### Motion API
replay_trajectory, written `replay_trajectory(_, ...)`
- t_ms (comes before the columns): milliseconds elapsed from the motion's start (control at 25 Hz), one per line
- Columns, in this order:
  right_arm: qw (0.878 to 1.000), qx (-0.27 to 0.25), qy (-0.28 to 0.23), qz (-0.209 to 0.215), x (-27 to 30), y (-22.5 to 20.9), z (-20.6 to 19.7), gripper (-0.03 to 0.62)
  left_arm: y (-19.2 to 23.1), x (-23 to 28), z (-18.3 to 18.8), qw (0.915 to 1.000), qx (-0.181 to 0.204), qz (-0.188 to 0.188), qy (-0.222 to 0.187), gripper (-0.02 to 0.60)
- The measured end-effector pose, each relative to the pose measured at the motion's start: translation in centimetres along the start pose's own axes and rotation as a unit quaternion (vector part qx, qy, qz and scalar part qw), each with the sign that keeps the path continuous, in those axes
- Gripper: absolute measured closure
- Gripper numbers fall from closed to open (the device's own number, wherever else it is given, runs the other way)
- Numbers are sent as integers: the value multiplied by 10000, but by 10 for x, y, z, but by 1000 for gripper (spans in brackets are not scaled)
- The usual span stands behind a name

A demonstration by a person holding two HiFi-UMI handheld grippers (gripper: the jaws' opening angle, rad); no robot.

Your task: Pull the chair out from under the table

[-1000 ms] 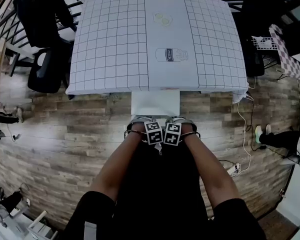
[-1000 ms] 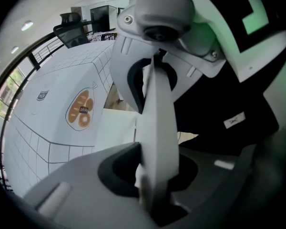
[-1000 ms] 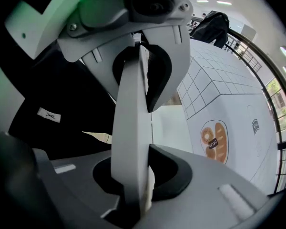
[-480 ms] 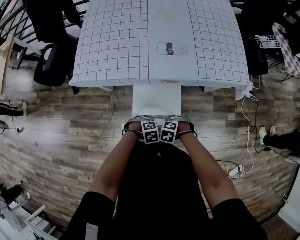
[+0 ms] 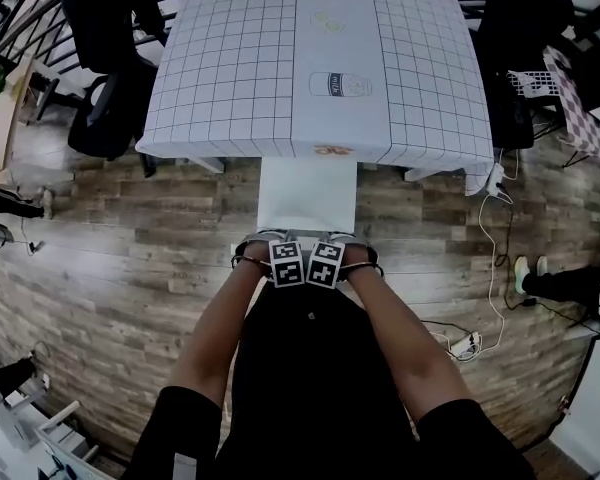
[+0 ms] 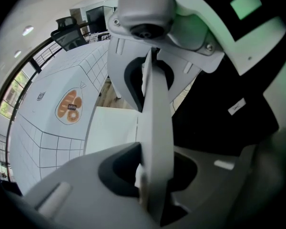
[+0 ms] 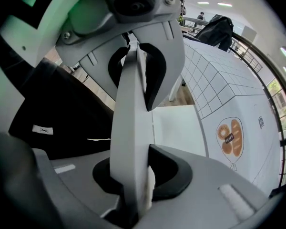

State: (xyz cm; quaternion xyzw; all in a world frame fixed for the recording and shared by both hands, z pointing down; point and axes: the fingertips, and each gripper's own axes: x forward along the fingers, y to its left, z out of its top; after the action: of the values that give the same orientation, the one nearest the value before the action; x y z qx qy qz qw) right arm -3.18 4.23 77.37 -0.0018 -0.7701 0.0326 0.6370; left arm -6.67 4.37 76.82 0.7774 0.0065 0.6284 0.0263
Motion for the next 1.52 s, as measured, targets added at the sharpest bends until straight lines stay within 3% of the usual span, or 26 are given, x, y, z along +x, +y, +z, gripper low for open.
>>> replay_trajectory(600,9999,-129,21,114,6,57,-30,514,-61,15,22,9997,-207,-82,-44,497)
replay_trajectory(840,9995,-284,100,6,-28,106,-6,517,-108,-27,9,9997,-238,16,-47,496)
replay_trajectory(1080,9998,-99,91,149,-2,77,-34,516,-80,8,26,9990,-400,-167,-49,491)
replay_trajectory(1280,9998,-73,100,162,1,103,-33,516,-105,9,23,9990,-398,-209,-81,489)
replay_trajectory(1520,9999,63,58,110,-8,96,-30,516,-98,1,24,9993,-293,-240,-15,491)
